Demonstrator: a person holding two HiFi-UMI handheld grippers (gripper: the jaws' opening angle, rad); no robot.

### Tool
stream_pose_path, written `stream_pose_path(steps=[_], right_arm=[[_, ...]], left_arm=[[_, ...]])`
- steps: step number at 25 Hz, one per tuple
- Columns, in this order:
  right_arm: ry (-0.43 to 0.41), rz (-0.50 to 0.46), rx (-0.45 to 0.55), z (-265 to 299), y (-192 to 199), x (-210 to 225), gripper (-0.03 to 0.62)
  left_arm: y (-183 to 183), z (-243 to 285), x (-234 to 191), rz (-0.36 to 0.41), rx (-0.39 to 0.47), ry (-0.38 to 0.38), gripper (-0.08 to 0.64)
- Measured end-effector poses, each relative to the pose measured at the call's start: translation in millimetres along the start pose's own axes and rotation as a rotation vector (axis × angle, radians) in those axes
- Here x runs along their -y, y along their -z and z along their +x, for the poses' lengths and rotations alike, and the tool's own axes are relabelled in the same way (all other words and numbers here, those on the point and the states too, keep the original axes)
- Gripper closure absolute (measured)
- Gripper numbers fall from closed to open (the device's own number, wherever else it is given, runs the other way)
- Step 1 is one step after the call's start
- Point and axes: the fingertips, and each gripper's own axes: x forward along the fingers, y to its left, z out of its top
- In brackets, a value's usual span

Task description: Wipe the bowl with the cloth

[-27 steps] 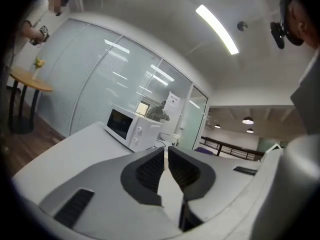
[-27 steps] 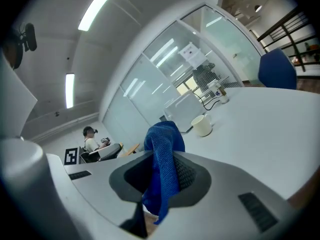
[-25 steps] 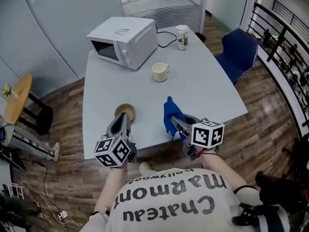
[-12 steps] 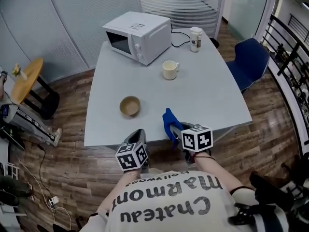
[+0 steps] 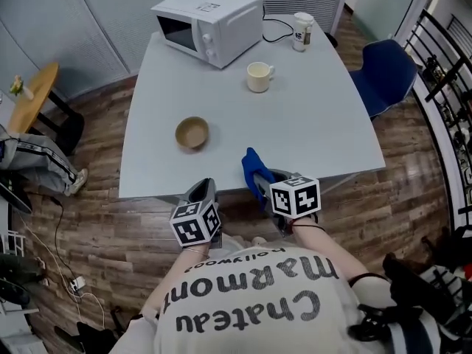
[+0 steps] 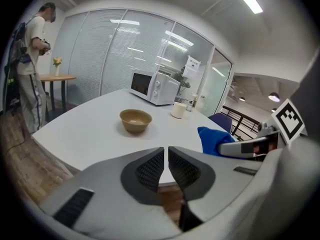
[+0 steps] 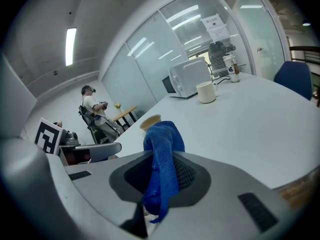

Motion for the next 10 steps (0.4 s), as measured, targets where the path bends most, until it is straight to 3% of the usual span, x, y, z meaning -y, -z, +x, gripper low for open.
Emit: stream_pose_path(steps=[10], right_arm=[[-0.005,-0.016,-0.017,4.6,-3.1,-1.4,0.528]], left_arm=[[-1.8,0.7,-2.4,-0.006,-0.001,-0.006,0.540]])
